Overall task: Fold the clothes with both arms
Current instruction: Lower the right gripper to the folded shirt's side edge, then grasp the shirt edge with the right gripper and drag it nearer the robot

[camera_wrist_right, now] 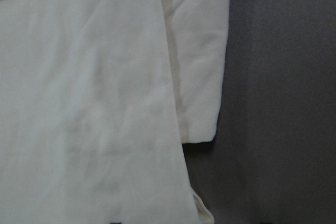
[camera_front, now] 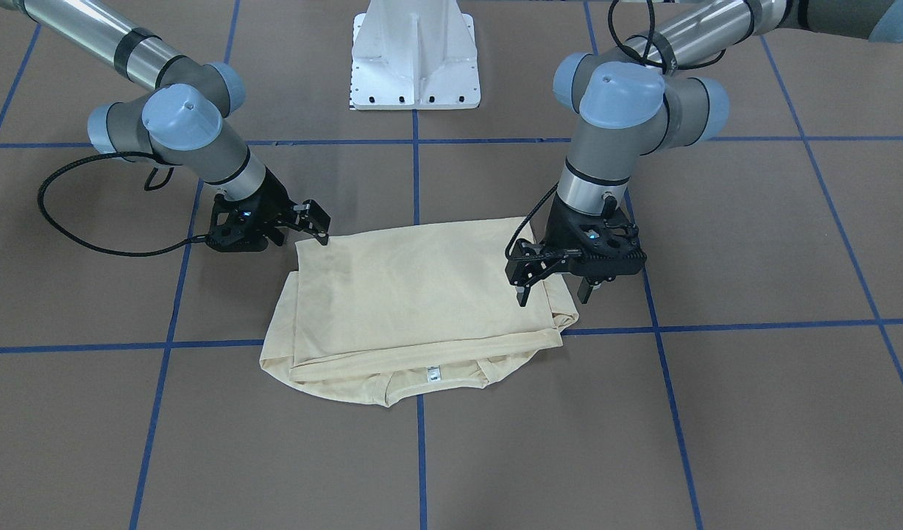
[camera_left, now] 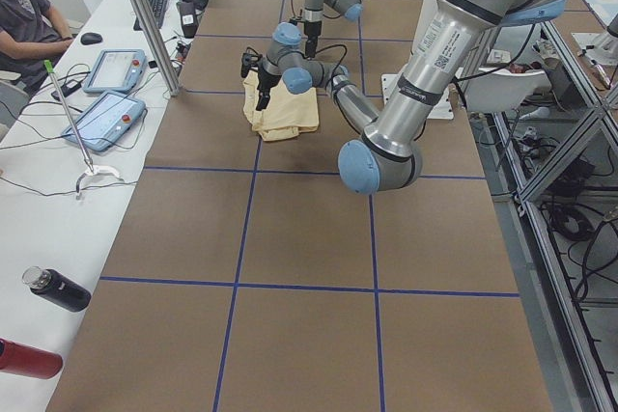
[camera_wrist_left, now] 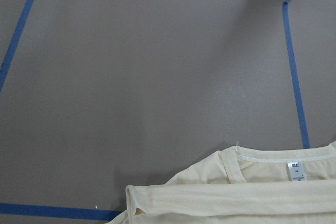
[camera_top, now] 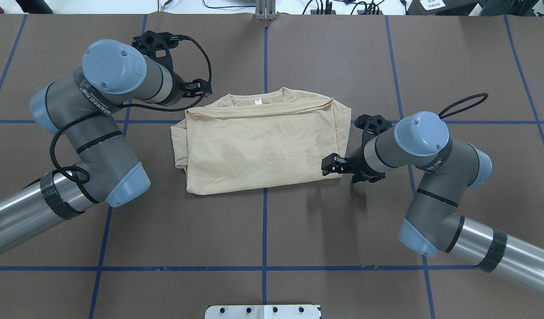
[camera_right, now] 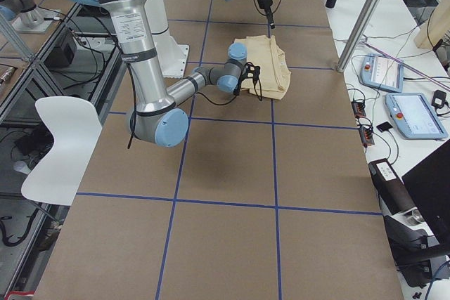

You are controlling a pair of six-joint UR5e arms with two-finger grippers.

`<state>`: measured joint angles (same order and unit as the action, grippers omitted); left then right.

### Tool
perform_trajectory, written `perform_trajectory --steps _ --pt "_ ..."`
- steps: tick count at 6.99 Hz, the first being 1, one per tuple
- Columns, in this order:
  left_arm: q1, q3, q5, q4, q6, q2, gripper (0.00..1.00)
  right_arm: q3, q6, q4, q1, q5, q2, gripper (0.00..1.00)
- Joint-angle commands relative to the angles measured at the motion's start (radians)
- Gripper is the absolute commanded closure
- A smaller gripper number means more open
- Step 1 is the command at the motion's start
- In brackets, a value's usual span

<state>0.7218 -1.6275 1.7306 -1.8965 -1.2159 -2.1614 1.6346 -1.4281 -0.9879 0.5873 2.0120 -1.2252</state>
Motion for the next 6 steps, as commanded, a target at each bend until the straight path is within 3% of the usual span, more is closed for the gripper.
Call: perform_trajectory --steps 1,2,4,5,6 --pt "-0.001 0.000 0.000 0.001 -0.001 0.000 0.01 0.002 0.000 0.000 0.000 0.004 0.006 0.41" --pt "-0.001 0.000 0.000 0.001 -0.001 0.000 0.01 0.002 0.000 0.000 0.000 0.004 0.001 0.58" --pt "-0.002 0.000 0.000 0.001 -0.001 0.005 0.01 0.001 0.000 0.000 -0.001 -0.004 -0.002 0.68" --pt "-0.002 0.000 0.000 0.001 -0.005 0.006 0.01 0.001 0.000 0.000 0.000 -0.004 -0.003 0.88" --pt "-0.002 -0.002 0.000 0.001 -0.007 0.006 0.01 0.002 0.000 0.000 0.000 -0.004 -0.011 1.00"
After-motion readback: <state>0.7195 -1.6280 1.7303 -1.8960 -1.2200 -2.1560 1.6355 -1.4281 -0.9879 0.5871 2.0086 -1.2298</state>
